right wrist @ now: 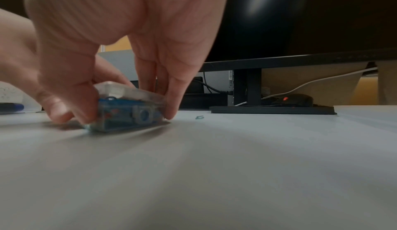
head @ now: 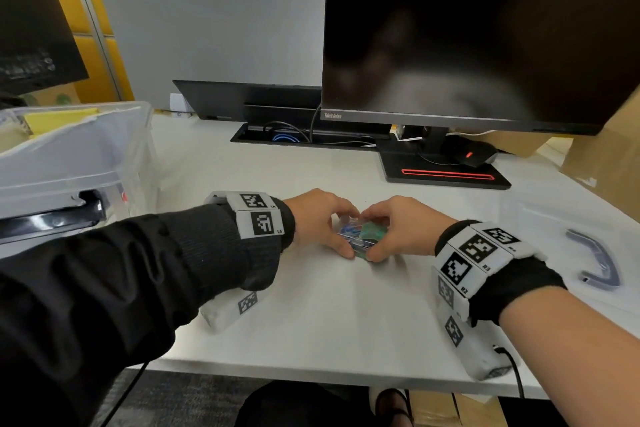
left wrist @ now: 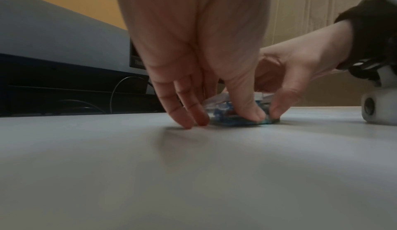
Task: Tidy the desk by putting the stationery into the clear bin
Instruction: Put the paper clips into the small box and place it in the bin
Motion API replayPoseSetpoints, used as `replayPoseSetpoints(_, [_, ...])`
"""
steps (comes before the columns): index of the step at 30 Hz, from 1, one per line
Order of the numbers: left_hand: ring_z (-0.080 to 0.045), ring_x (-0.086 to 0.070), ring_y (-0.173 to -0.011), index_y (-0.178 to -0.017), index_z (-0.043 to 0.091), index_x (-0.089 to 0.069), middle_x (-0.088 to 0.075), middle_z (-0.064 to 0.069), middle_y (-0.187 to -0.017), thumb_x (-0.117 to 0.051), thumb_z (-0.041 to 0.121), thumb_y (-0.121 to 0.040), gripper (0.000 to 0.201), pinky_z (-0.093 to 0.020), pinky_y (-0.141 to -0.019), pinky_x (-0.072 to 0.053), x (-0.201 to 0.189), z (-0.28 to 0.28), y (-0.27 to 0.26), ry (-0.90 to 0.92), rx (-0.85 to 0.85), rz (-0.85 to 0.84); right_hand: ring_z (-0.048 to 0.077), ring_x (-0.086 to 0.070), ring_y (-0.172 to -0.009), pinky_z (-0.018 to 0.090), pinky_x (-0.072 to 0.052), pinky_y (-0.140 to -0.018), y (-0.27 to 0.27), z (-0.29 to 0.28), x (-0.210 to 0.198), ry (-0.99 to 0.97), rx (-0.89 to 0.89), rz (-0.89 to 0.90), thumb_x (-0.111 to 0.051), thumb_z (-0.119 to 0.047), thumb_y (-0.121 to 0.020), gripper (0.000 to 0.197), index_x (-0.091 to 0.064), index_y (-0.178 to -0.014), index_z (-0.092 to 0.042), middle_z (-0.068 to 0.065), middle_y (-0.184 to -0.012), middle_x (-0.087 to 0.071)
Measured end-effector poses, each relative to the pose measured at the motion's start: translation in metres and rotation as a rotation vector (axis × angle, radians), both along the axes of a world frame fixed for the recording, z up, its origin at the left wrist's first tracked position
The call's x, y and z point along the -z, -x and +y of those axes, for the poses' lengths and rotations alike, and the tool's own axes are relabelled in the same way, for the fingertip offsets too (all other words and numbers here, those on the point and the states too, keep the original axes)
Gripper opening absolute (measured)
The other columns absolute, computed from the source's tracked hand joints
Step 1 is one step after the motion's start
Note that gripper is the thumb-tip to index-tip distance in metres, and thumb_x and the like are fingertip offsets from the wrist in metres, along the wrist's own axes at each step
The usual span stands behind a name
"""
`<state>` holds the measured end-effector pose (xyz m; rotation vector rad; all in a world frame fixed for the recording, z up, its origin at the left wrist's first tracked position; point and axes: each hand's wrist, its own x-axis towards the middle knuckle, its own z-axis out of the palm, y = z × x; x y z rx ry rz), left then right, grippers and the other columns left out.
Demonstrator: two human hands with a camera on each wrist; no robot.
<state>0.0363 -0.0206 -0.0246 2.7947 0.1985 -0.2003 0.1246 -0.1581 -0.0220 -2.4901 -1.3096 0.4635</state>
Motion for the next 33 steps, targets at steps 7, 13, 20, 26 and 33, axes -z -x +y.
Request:
replayPoseSetpoints(7, [-0.01,-0.044,-0.094,-0.139,0.023,-0.042,-0.054,0.0,-0.133,-0.063,0.043,-0.083,0.063,-0.022,-0.089,-0.035,0.002,0.001,0.001,0.044,-0.077,-0.033,0.01,-0.05,-0.095,0.02,-0.039,-0.082,-0.003,0.001,0.002,-0.077,-0.016,-0.037,-0.076,-0.03,-0.072,0.062,-0.054,-0.128,-0.015,0.001,-0.12,-0.06])
replayPoseSetpoints(13, [-0.004,-0.052,-0.08,-0.122,0.025,-0.057,-0.06,0.008,-0.114,-0.08,0.042,-0.066,0.063,-0.016,-0.07,-0.04,0.003,0.005,-0.001,0.126,-0.132,-0.065,0.014,-0.054,-0.109,0.021,-0.04,-0.089,-0.005,0.001,0.002,-0.05,-0.019,0.02,-0.079,-0.026,-0.069,0.067,-0.052,-0.131,-0.02,-0.001,-0.124,-0.059])
replayPoseSetpoints(20, [-0.003,-0.052,-0.081,-0.122,0.023,-0.059,-0.06,0.01,-0.11,-0.079,0.047,-0.064,0.065,-0.014,-0.073,-0.037,0.0,0.005,0.0,0.097,-0.118,-0.055,0.011,-0.061,-0.101,0.024,-0.047,-0.092,-0.007,0.001,0.001,-0.173,0.029,0.119,-0.079,-0.028,-0.069,0.053,-0.063,-0.119,-0.021,-0.002,-0.114,-0.067])
replayPoseSetpoints(26, [-0.01,-0.058,-0.085,-0.125,0.024,-0.059,-0.066,0.006,-0.107,-0.064,0.037,-0.084,0.043,-0.018,-0.074,-0.044,-0.005,0.009,-0.002,0.188,-0.112,-0.001,0.014,-0.059,-0.104,0.022,-0.045,-0.088,-0.009,0.002,0.002,-0.146,0.039,0.143,-0.084,-0.02,-0.062,0.06,-0.064,-0.119,-0.019,0.0,-0.113,-0.066])
replayPoseSetpoints(33, [-0.006,-0.057,-0.069,-0.127,0.019,-0.055,-0.063,-0.002,-0.121,-0.063,0.029,-0.087,0.042,-0.015,-0.061,-0.052,0.0,0.009,-0.006,0.258,-0.125,0.031,0.012,-0.058,-0.099,0.021,-0.046,-0.087,-0.01,0.003,0.001,-0.129,0.041,0.095,-0.086,-0.023,-0.06,0.062,-0.064,-0.117,-0.02,-0.001,-0.113,-0.065])
